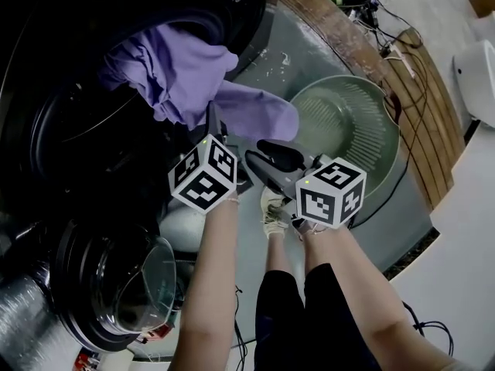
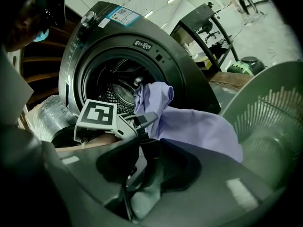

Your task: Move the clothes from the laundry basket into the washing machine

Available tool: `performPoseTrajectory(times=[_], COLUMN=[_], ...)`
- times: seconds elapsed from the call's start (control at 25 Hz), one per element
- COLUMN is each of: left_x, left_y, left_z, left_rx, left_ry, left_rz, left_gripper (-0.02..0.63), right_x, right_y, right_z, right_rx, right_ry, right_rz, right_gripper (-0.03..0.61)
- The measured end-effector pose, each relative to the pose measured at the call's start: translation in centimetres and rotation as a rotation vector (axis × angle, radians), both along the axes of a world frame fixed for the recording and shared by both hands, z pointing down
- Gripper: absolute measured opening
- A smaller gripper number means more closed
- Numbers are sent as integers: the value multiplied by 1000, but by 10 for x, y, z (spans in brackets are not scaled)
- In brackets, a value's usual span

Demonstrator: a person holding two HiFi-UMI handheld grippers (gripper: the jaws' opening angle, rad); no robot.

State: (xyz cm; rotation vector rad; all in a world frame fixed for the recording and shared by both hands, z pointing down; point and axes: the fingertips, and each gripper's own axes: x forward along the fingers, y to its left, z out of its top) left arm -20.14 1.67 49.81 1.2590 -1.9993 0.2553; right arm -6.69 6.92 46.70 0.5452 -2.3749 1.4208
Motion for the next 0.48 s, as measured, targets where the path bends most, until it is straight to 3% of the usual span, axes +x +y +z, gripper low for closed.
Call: performPoseTrajectory(times=[0.2, 0.36, 0.44, 0.48], left_x=[19, 13, 5, 1], left_y=[-8, -30, -37, -39], left_z=[36, 46, 45, 42], left_rx=[-72, -79, -83, -87], left_ry=[64, 71, 37, 6], left_rz=[17, 18, 15, 20], left_gripper=[360, 354, 286, 218], right_x=[12, 15, 15, 14], right_y=[-5, -10, -10, -9], right_z=[5, 6, 6, 6], right_rx=[2, 9, 11, 12], right_ry=[-10, -19, -20, -21], right_rz=[6, 17, 13, 12], right_gripper=[163, 163, 163, 163])
